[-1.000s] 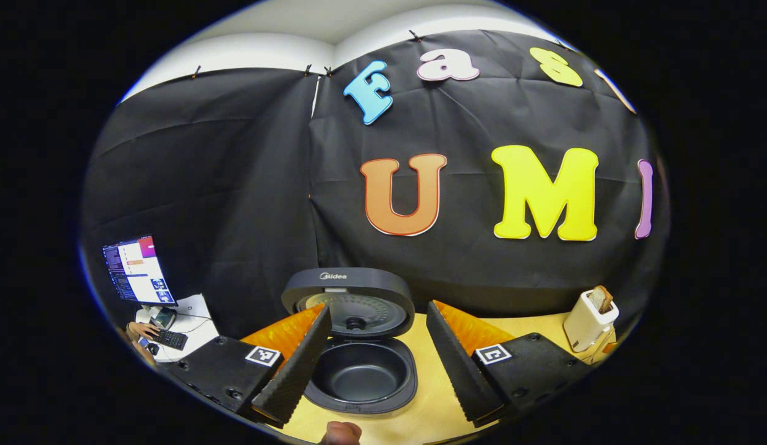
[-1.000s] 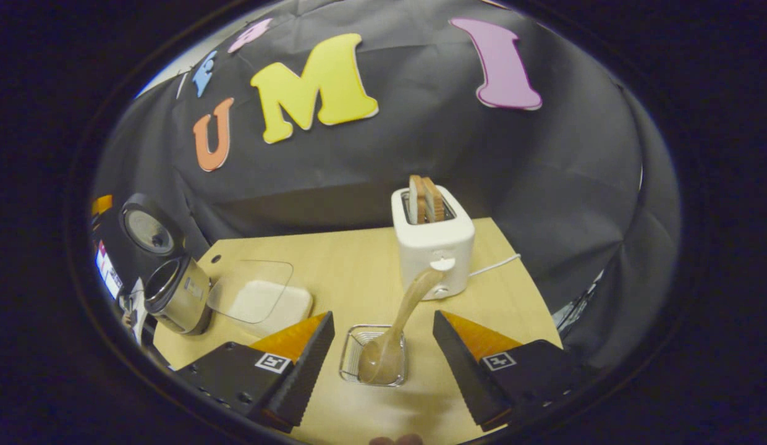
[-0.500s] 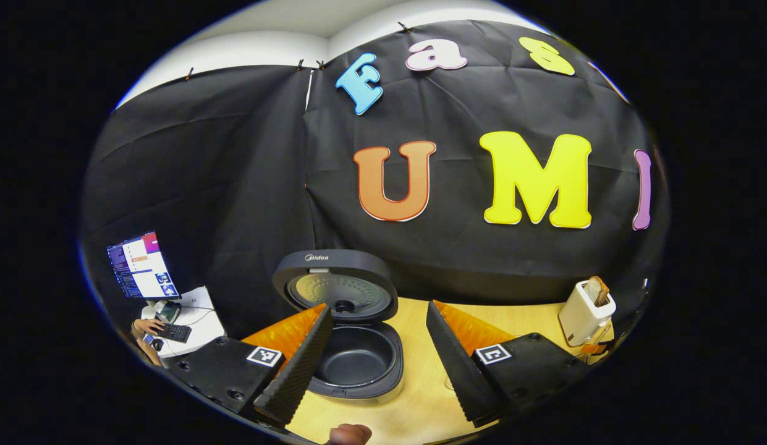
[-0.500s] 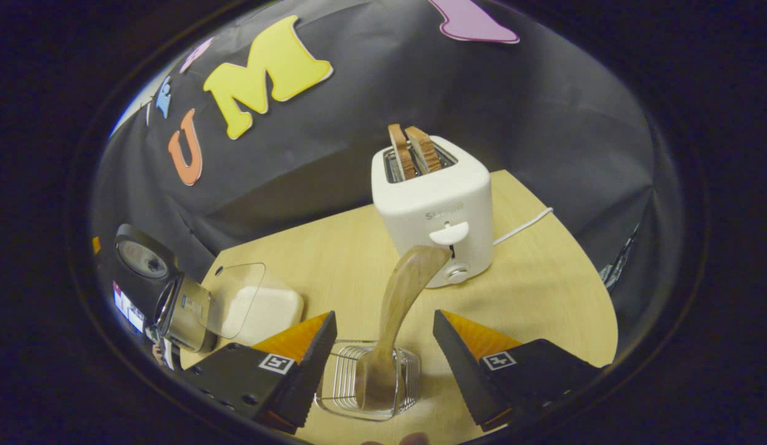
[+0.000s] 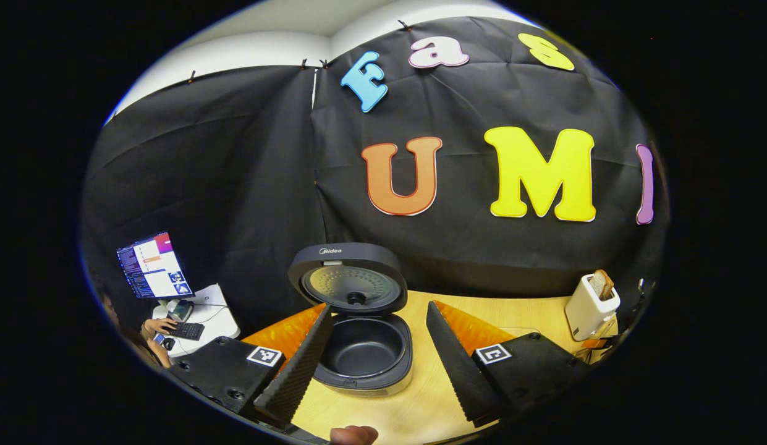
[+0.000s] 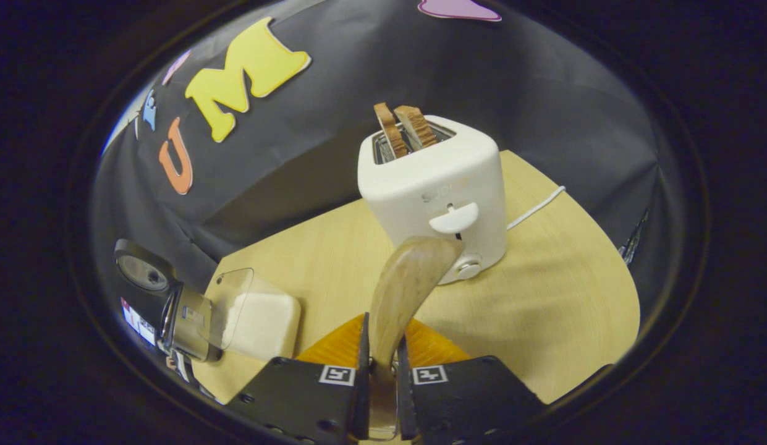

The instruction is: Close the left gripper, press the button to open the rice cooker; take a wooden spoon from the chopstick holder with the right hand, scoop a spoonful of rice and pour it into the rice cooker, then put the wooden spoon back into the chopstick holder.

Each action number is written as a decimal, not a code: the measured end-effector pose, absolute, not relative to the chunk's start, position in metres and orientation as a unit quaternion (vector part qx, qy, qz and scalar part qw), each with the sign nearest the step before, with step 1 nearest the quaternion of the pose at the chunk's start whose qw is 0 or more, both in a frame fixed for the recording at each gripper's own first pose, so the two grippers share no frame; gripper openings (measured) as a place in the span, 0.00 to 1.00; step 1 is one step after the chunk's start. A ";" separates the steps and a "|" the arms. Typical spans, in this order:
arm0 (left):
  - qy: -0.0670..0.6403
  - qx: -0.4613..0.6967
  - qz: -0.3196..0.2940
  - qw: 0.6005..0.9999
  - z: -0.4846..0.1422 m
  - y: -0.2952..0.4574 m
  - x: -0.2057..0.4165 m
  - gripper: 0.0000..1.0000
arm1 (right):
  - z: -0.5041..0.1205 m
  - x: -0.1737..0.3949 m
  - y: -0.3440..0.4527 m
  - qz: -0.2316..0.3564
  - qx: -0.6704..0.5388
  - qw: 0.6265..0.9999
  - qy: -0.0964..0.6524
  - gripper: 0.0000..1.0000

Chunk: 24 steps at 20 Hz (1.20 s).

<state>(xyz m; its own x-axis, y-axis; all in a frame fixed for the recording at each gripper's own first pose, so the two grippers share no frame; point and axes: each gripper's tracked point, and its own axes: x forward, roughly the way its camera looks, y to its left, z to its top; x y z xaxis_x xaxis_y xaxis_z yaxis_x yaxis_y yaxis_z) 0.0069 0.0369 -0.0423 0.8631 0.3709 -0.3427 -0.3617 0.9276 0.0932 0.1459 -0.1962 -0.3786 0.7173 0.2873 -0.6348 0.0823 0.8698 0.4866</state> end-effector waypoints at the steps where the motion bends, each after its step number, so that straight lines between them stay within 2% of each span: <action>1: 0.182 0.012 0.191 0.965 -0.043 0.038 0.006 0.98 | -0.373 0.145 -0.193 0.065 0.251 0.893 0.367 0.13; 2: 0.185 0.010 0.191 0.964 -0.045 0.040 0.006 0.98 | -0.372 0.143 -0.195 0.064 0.247 0.892 0.373 0.07; 3: 0.185 0.009 0.188 0.965 -0.044 0.040 0.007 0.98 | -0.369 0.143 -0.198 0.058 0.247 0.893 0.371 0.07; 4: 0.183 0.009 0.185 0.966 -0.043 0.039 0.008 0.98 | -0.369 0.144 -0.198 0.055 0.249 0.894 0.369 0.01; 14: 0.162 -0.032 0.167 0.972 -0.055 0.073 0.014 0.98 | -0.255 0.136 -0.194 0.015 0.181 0.942 0.281 0.00; 20: 0.153 -0.053 0.163 0.973 -0.072 0.113 0.003 0.98 | -0.175 0.181 -0.076 0.072 0.113 0.968 0.212 0.01; 24: 0.172 -0.045 0.166 0.970 -0.087 0.144 -0.018 0.98 | -0.207 0.212 0.006 0.087 0.104 0.965 0.224 0.01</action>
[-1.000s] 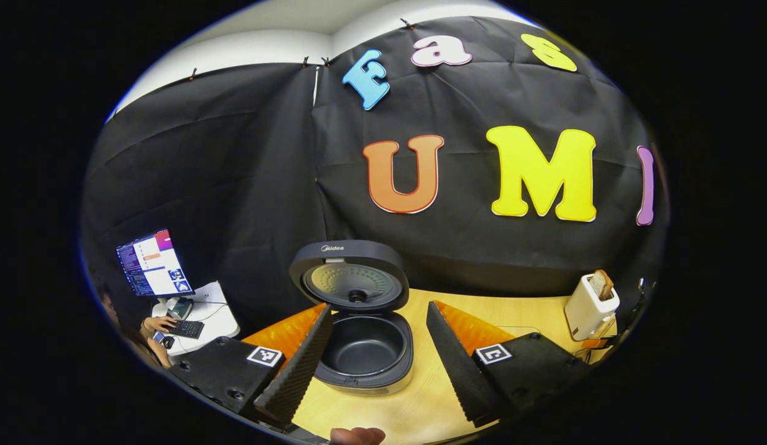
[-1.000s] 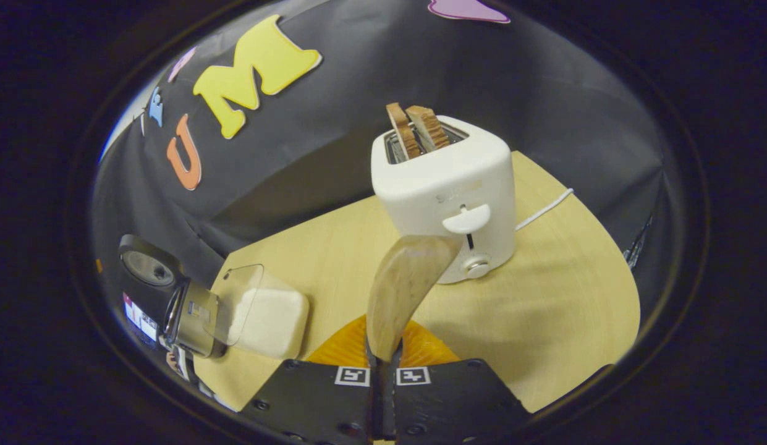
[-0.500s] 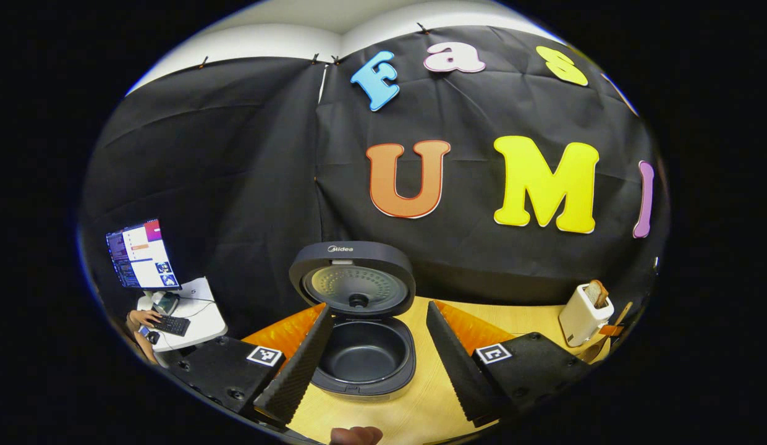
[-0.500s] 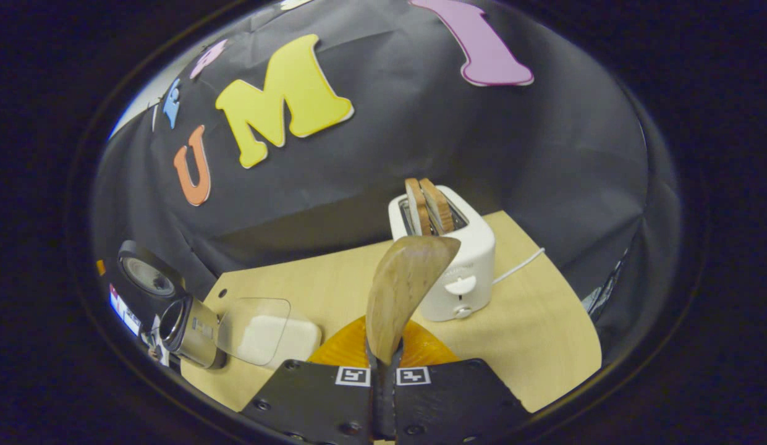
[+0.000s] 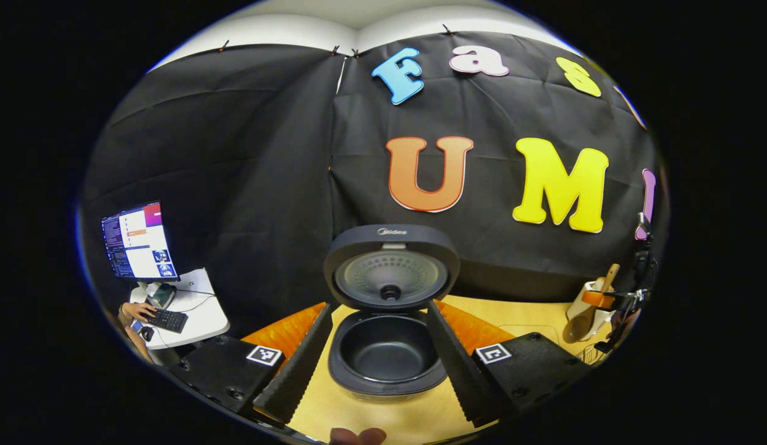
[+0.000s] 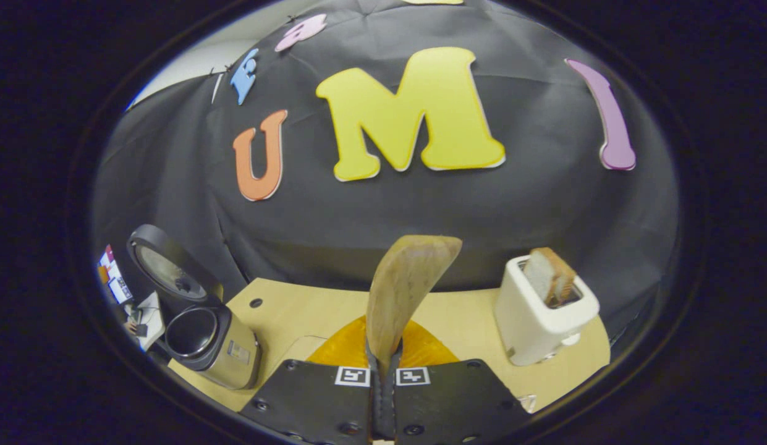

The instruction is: Close the left gripper, press the button to open the rice cooker; take a wooden spoon from the chopstick holder with the right hand, scoop a spoonful of rice and pour it into the rice cooker, then put the wooden spoon back into the chopstick holder.

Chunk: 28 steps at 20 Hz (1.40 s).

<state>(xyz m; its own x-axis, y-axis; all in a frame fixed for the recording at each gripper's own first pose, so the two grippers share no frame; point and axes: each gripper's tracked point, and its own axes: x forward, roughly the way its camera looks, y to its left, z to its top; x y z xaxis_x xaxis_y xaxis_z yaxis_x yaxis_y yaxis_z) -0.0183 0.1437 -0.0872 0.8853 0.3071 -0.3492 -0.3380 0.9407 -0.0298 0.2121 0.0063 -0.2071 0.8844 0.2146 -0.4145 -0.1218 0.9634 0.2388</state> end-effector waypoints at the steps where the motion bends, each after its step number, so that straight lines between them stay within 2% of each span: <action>1: 0.178 -0.043 0.169 0.969 -0.091 0.151 -0.022 0.98 | -0.225 0.217 0.020 0.079 0.100 0.963 0.236 0.00; 5: 0.196 -0.036 0.180 0.963 -0.108 0.186 -0.037 0.98 | -0.278 0.222 0.052 0.058 0.074 0.960 0.264 0.01; 10: 0.205 -0.051 0.189 0.959 -0.121 0.215 -0.039 0.98 | -0.283 0.237 0.046 0.011 -0.023 0.973 0.228 0.00; 15: 0.213 -0.053 0.191 0.957 -0.126 0.232 -0.037 0.98 | -0.310 0.243 0.053 -0.009 -0.152 0.967 0.205 0.01; 17: 0.214 -0.050 0.188 0.957 -0.125 0.237 -0.038 0.98 | -0.328 0.239 0.066 -0.007 -0.113 0.968 0.223 0.01; 20: 0.216 -0.047 0.194 0.956 -0.127 0.249 -0.043 0.98 | -0.338 0.236 0.090 0.003 0.028 0.965 0.261 0.01; 24: 0.225 -0.066 0.198 0.952 -0.132 0.249 -0.046 0.98 | -0.346 0.241 0.088 -0.028 0.243 0.927 0.285 0.01; 28: 0.225 -0.056 0.196 0.953 -0.128 0.246 -0.045 0.98 | -0.347 0.239 0.091 -0.014 0.340 0.895 0.289 0.01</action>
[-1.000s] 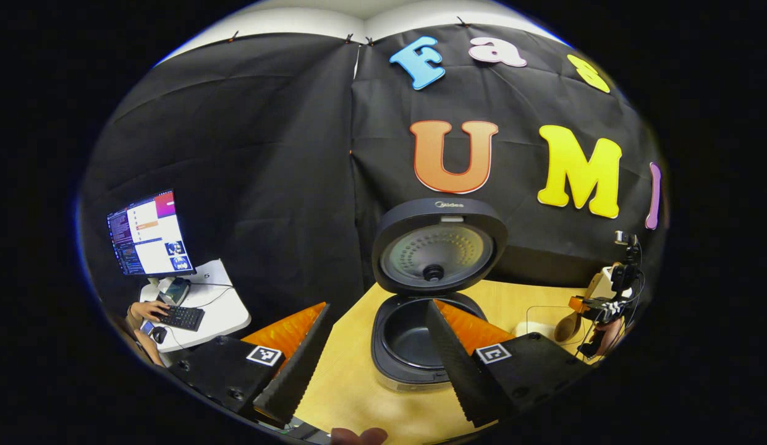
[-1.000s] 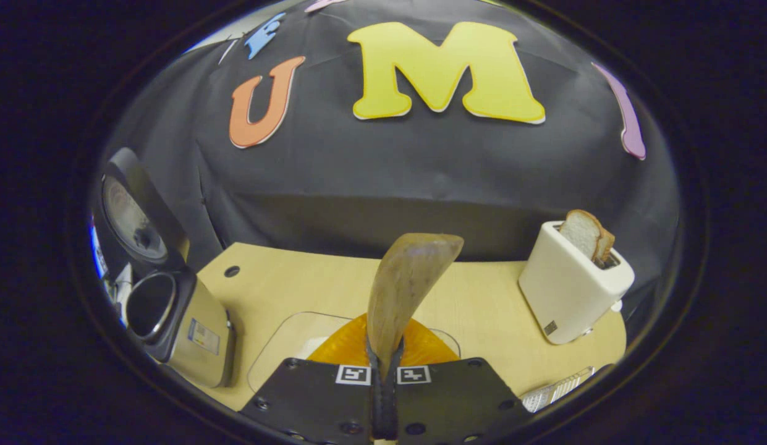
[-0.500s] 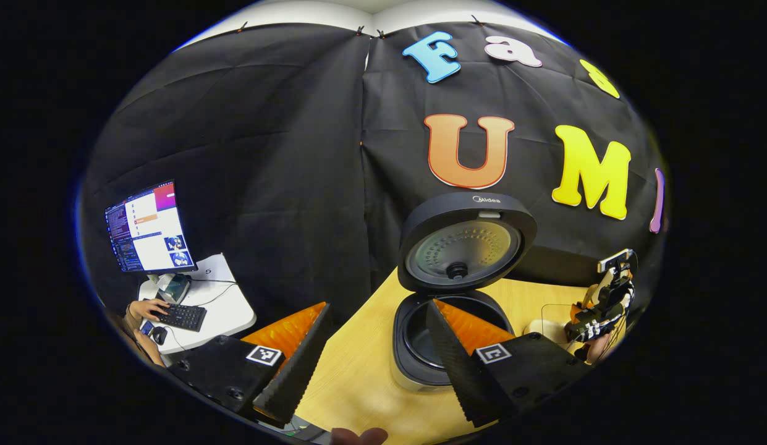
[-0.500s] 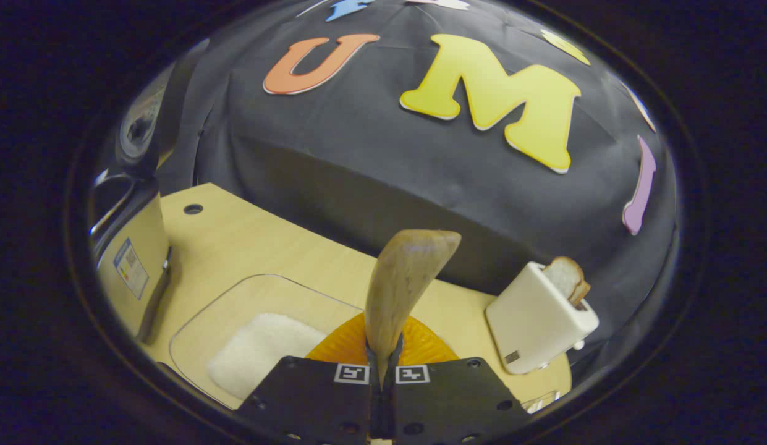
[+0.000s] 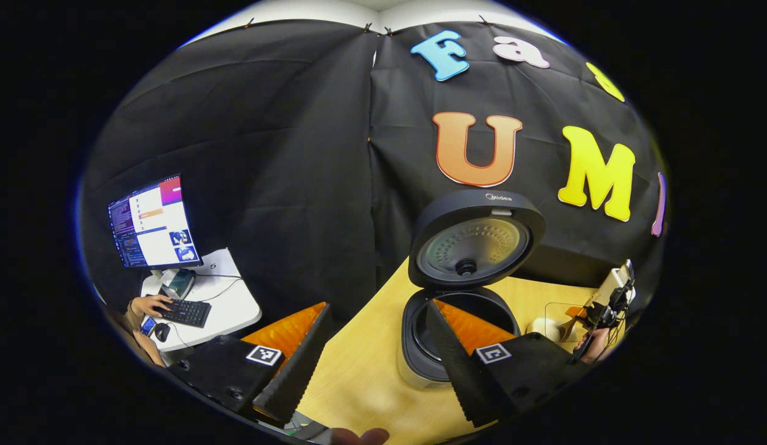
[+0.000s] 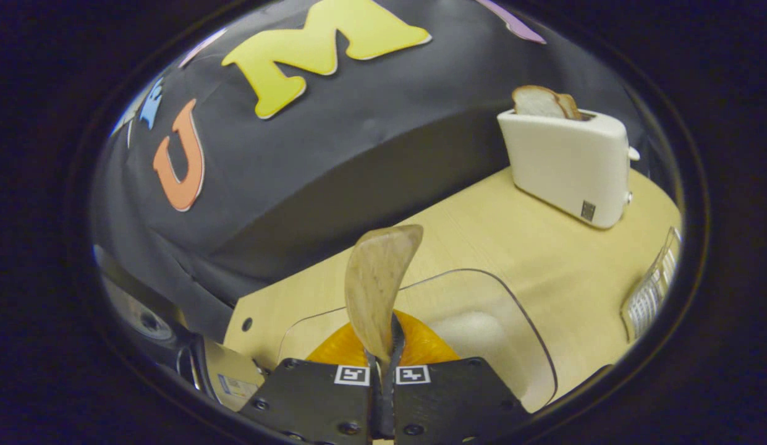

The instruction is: Close the left gripper, press the button to open the rice cooker; take a wooden spoon from the chopstick holder with the right hand, scoop a spoonful of rice and pour it into the rice cooker, then put the wooden spoon back into the chopstick holder.

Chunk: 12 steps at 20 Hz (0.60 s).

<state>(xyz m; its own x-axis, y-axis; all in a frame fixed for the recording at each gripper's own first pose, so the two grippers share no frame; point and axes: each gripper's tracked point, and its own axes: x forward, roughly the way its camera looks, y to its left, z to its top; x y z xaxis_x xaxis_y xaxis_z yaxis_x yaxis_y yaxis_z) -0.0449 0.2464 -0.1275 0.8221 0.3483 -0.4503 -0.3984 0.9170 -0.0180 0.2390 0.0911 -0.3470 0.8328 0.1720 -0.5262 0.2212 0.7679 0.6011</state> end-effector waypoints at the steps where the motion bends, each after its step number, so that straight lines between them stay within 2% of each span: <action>1: 0.226 -0.052 0.196 0.953 -0.127 0.247 -0.045 0.98 | -0.348 0.239 0.094 -0.002 0.358 0.888 0.288 0.01; 9: 0.238 -0.030 0.184 0.953 -0.112 0.224 -0.043 0.98 | -0.339 0.239 0.132 0.112 0.485 0.821 0.279 0.01; 12: 0.233 -0.021 0.179 0.956 -0.100 0.213 -0.041 0.98 | -0.329 0.241 0.136 0.125 0.535 0.793 0.265 0.00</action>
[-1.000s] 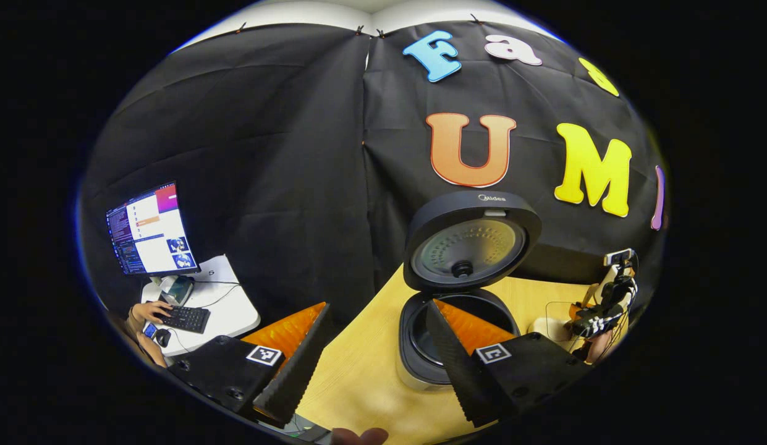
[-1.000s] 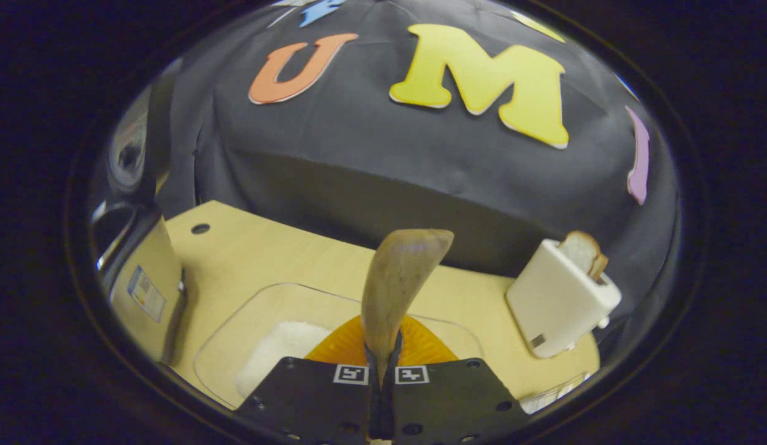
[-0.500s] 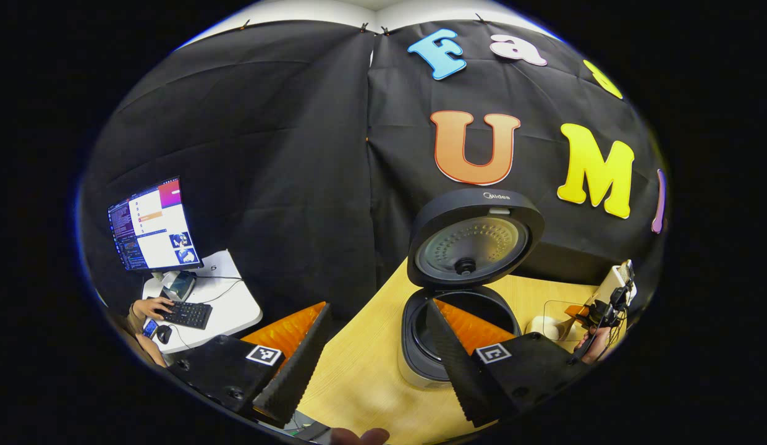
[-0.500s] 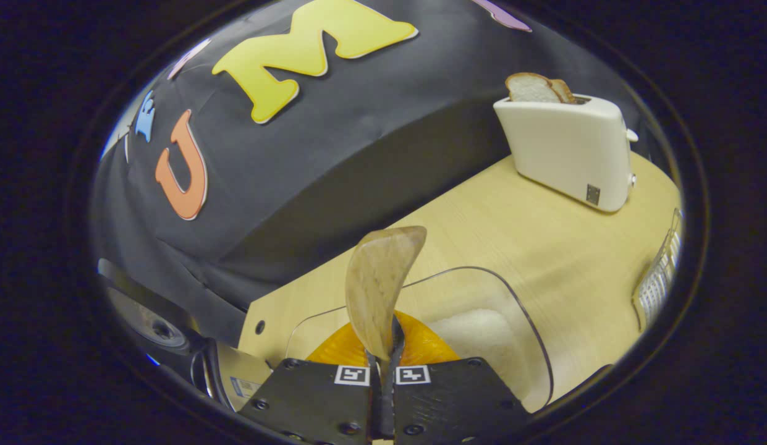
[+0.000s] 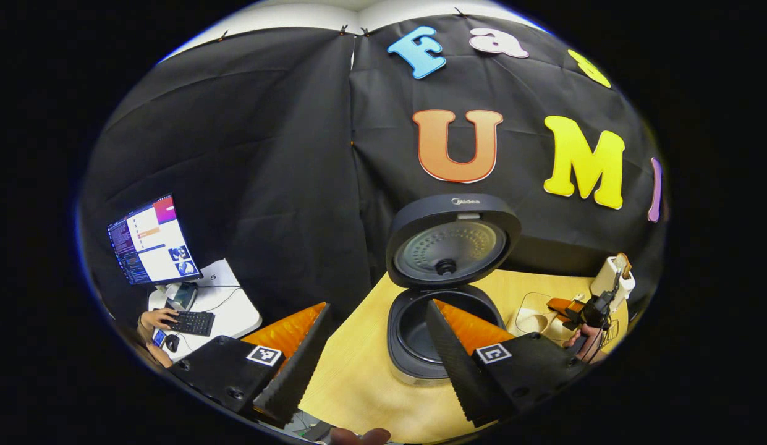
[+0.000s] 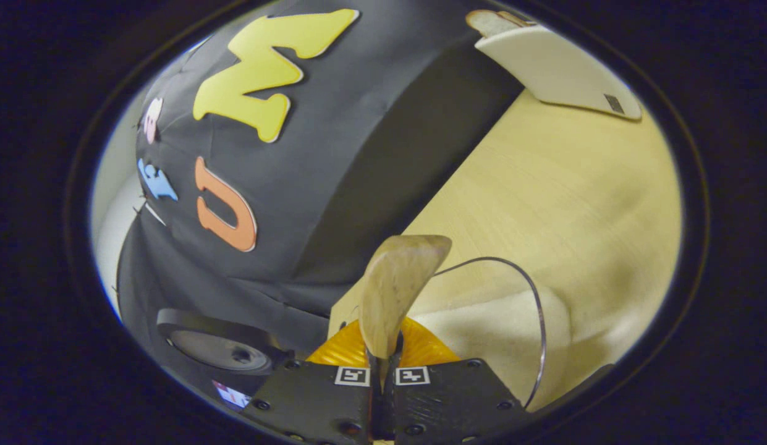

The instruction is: Close the left gripper, press the button to open the rice cooker; take a wooden spoon from the chopstick holder with the right hand, scoop a spoonful of rice and pour it into the rice cooker, then put the wooden spoon back into the chopstick holder.

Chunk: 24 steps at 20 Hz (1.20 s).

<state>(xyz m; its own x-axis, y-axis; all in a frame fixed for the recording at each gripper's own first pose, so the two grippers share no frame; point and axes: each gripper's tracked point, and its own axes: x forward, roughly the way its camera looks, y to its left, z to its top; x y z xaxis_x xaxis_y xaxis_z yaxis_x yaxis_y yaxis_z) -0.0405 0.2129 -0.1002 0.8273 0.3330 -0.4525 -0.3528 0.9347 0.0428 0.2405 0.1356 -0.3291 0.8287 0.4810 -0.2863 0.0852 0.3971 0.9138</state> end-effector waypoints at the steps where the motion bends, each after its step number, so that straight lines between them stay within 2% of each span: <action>1: 0.229 -0.016 0.179 0.957 -0.095 0.209 -0.041 0.98 | -0.328 0.242 0.134 0.125 0.543 0.788 0.262 0.01; 6: 0.223 -0.007 0.181 0.958 -0.084 0.197 -0.043 0.98 | -0.314 0.241 0.117 0.131 0.576 0.770 0.241 0.00; 11: 0.210 -0.014 0.189 0.959 -0.076 0.190 -0.045 0.98 | -0.280 0.246 0.079 0.119 0.641 0.730 0.204 0.00; 16: 0.188 -0.024 0.192 0.963 -0.070 0.187 -0.046 0.98 | -0.215 0.230 0.094 0.152 0.607 0.753 0.205 0.00; 20: 0.179 -0.037 0.201 0.962 -0.071 0.195 -0.050 0.98 | -0.161 0.214 0.144 0.199 0.600 0.741 0.226 0.00; 24: 0.165 -0.043 0.209 0.963 -0.068 0.208 -0.058 0.98 | -0.121 0.202 0.193 0.235 0.561 0.754 0.246 0.00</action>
